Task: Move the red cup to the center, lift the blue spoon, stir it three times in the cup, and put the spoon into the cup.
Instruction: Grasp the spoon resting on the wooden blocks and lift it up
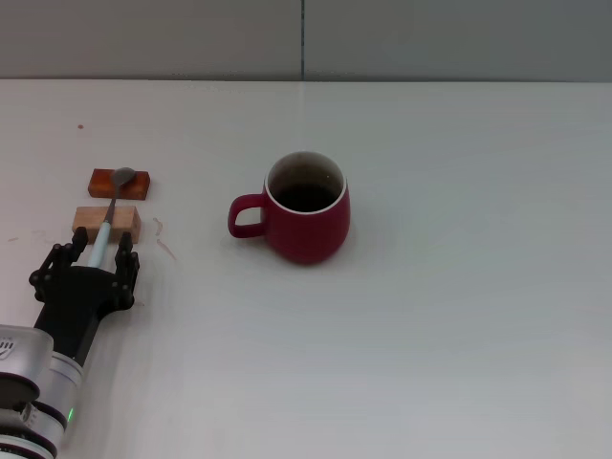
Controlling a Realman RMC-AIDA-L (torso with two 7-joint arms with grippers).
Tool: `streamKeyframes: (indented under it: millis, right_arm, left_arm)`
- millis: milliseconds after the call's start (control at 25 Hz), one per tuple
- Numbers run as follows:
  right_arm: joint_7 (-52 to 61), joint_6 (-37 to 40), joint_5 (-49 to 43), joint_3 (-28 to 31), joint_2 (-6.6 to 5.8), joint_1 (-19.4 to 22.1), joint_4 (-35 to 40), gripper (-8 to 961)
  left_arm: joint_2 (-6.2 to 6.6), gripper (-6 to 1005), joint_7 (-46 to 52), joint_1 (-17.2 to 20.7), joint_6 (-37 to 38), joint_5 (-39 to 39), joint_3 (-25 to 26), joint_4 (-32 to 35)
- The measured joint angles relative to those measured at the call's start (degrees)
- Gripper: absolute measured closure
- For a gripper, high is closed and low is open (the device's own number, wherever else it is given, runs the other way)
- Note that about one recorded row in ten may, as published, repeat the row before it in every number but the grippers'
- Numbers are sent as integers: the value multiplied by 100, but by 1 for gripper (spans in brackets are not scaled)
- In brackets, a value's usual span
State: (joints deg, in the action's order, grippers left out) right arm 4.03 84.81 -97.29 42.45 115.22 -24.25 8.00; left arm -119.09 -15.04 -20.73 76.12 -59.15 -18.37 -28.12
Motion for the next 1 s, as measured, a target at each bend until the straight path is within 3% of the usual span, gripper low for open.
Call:
streamKeyframes:
  millis: [120, 1000]
  right_arm:
    - [0, 0, 0, 0, 2, 0, 0, 275]
    - [0, 69, -23, -9, 52, 18, 24, 275]
  left_arm:
    - [0, 480, 0, -3, -1, 0, 0, 0]
    - [0, 483, 0, -42, -31, 0, 79, 0]
